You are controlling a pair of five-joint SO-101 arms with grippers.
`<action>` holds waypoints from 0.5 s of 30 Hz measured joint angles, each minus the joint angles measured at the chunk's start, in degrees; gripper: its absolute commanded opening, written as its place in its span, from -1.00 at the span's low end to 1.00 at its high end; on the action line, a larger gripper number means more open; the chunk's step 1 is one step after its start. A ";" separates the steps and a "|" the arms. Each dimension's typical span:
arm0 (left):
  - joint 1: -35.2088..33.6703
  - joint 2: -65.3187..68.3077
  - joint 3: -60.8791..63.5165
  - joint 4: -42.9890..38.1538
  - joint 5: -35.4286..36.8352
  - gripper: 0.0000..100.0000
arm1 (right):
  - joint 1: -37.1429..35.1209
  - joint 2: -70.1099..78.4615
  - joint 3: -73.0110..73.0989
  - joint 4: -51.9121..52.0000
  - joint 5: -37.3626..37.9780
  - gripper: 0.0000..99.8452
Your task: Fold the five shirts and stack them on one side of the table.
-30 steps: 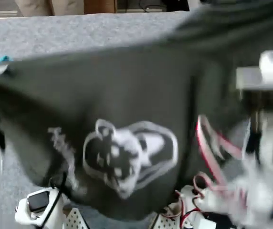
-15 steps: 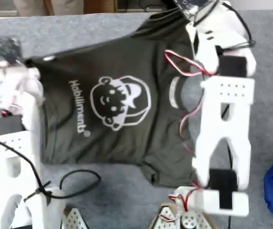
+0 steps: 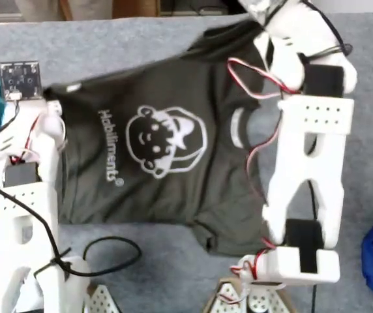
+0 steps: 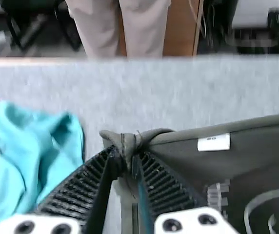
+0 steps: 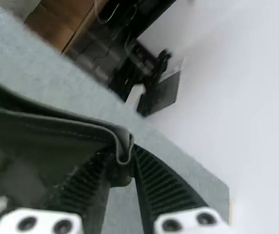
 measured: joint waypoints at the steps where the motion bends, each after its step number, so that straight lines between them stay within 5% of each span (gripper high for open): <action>1: 0.00 0.00 -0.35 2.64 -0.79 -0.96 | -0.53 0.00 -1.49 3.78 2.55 -0.99; 15: 0.00 0.00 -1.49 25.49 -5.10 -0.96 | -1.76 0.00 -5.89 34.46 12.22 -0.99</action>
